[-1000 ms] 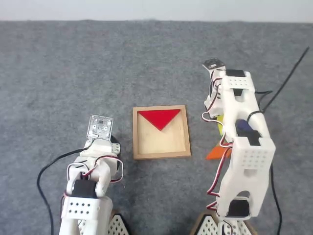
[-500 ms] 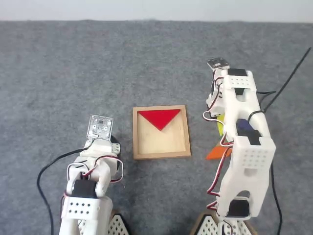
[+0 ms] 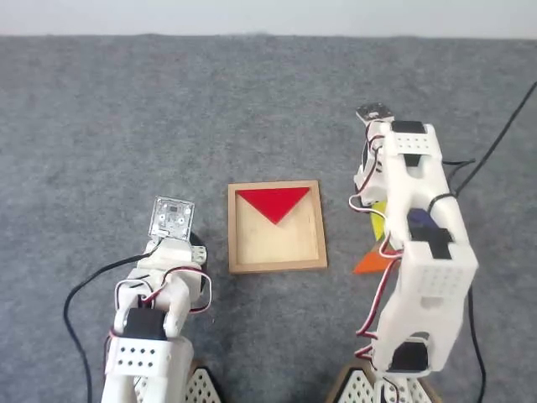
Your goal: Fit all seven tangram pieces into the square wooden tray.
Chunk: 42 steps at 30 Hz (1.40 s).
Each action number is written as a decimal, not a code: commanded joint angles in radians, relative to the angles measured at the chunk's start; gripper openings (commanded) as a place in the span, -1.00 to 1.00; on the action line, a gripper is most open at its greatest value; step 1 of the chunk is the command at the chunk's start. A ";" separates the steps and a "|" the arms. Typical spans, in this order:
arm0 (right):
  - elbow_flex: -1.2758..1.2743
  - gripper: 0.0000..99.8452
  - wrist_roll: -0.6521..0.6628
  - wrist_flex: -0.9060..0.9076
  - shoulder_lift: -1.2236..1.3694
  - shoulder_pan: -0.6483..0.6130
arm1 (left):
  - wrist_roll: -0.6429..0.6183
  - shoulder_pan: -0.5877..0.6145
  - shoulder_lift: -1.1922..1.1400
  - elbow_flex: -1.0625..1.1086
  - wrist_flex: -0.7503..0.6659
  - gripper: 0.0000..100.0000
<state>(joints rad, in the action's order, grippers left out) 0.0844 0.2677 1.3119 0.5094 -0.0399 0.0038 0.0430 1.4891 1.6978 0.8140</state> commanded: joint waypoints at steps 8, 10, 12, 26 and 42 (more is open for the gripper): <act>-0.192 -0.57 -0.017 -0.073 -0.309 -0.073 | -0.005 0.005 0.012 -0.008 0.002 -0.97; -0.198 -0.57 -0.017 -0.067 -0.332 -0.087 | -0.005 0.005 0.012 -0.008 0.002 -0.97; -0.207 -0.57 -0.017 -0.067 -0.351 -0.110 | -0.005 0.005 0.012 -0.008 0.002 -0.97; -0.204 -0.57 -0.189 -0.042 -0.366 -0.349 | -0.005 0.005 0.012 -0.008 0.002 -0.97; -0.147 -0.57 -0.516 -0.186 -0.268 -0.662 | -0.005 0.005 0.012 -0.008 0.002 -0.97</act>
<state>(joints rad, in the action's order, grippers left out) -0.1274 -0.1987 1.1845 0.2348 -0.6567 0.0038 0.0430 1.4891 1.6978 0.8140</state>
